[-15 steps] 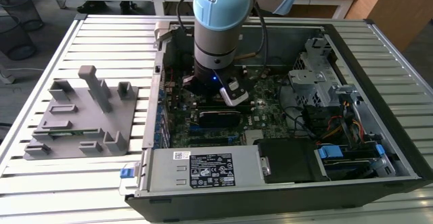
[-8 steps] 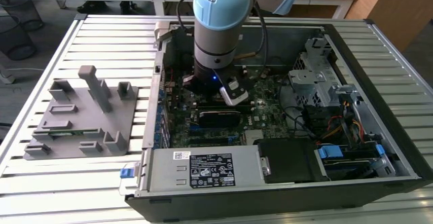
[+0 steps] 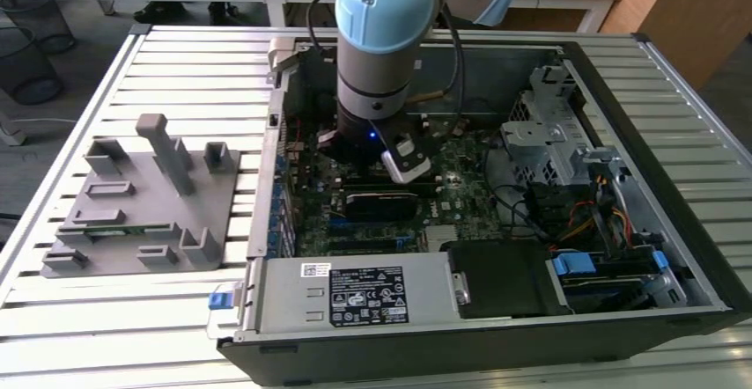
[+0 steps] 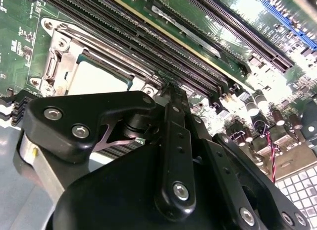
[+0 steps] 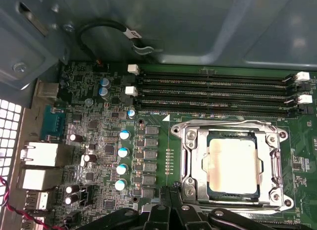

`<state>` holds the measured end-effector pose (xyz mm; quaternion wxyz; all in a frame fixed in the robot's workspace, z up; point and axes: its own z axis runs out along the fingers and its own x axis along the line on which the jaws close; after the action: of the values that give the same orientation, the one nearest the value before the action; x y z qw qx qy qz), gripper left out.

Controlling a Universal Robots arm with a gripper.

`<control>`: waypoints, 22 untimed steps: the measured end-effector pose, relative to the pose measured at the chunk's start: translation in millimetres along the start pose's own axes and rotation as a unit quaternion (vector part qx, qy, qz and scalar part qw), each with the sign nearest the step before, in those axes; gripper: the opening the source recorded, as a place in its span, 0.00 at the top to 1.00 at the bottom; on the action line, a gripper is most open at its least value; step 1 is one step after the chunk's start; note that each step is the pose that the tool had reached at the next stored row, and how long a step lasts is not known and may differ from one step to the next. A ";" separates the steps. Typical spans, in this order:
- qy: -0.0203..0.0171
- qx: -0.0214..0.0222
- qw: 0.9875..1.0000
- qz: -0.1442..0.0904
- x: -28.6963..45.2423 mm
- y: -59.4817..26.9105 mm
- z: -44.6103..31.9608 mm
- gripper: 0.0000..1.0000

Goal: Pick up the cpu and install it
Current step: 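Install the second cpu locking lever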

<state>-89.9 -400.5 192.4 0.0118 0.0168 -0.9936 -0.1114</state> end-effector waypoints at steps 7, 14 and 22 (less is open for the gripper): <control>0.000 0.000 1.000 0.000 0.5 -0.1 0.6 0.89; 0.000 0.001 1.000 0.000 0.7 0.0 0.0 0.89; 0.000 0.006 1.000 0.000 0.7 0.3 -1.1 0.89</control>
<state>-90.6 -400.5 193.5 0.0119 0.0167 -0.9942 -0.1057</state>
